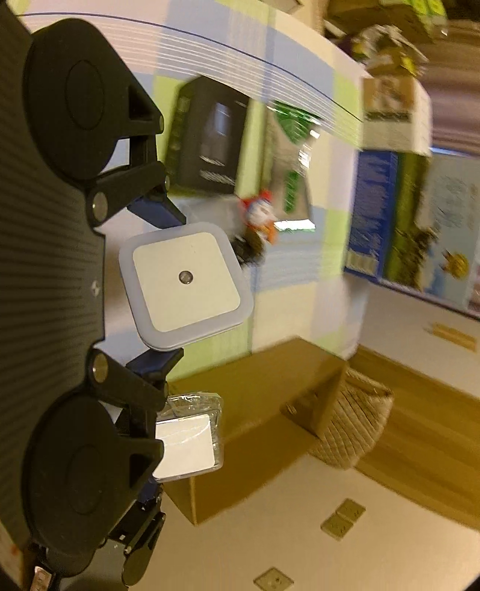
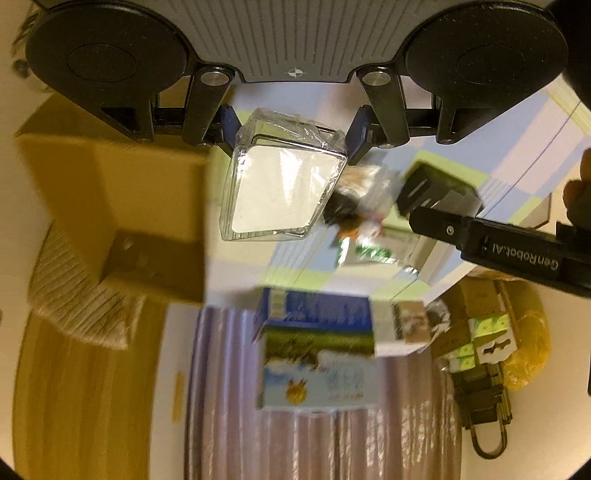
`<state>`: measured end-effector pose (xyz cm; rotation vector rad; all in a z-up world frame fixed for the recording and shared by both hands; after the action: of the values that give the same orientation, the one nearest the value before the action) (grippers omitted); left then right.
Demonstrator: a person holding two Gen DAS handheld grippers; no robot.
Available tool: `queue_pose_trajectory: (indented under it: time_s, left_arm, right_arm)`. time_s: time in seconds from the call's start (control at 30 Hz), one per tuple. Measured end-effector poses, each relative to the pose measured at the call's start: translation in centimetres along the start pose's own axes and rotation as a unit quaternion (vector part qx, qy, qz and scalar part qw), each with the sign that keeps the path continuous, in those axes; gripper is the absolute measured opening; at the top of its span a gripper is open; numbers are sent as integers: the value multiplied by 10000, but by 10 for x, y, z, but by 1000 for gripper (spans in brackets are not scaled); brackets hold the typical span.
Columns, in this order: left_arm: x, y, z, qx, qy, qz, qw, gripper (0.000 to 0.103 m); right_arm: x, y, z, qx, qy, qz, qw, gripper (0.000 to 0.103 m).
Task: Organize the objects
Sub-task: 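Carry both items to the cardboard box and open both tools to drop them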
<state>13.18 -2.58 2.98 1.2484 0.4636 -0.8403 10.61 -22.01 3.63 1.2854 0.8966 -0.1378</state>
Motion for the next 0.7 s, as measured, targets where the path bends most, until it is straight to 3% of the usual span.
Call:
queue_pose_trajectory:
  time_s: [0.17, 0.37, 0.7]
  left_arm:
    - [-5, 28, 49, 472, -272, 184, 9983, 64]
    - [19, 51, 114, 1027, -652, 134, 9925, 64]
    - [94, 58, 183, 1618, -903, -330, 9821, 64]
  right_arm:
    - [-26, 14, 47, 117, -453, 157, 9988, 55]
    - [-31, 24, 112, 388, -829, 107, 9957, 55]
    - [-14, 13, 179, 650, -894, -164, 9937, 55]
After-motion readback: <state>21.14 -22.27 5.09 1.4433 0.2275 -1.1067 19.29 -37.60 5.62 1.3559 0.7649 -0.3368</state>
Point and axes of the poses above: each gripper's, at about its wrist camera, not at the fingertips, and x roughly the way its jaws point, z to its right, y to its top, the point moved 1 cm from there along x, roughly the way its jaws point, and after that the axes turned 2 degrees about -z, right-handed, at the moved point
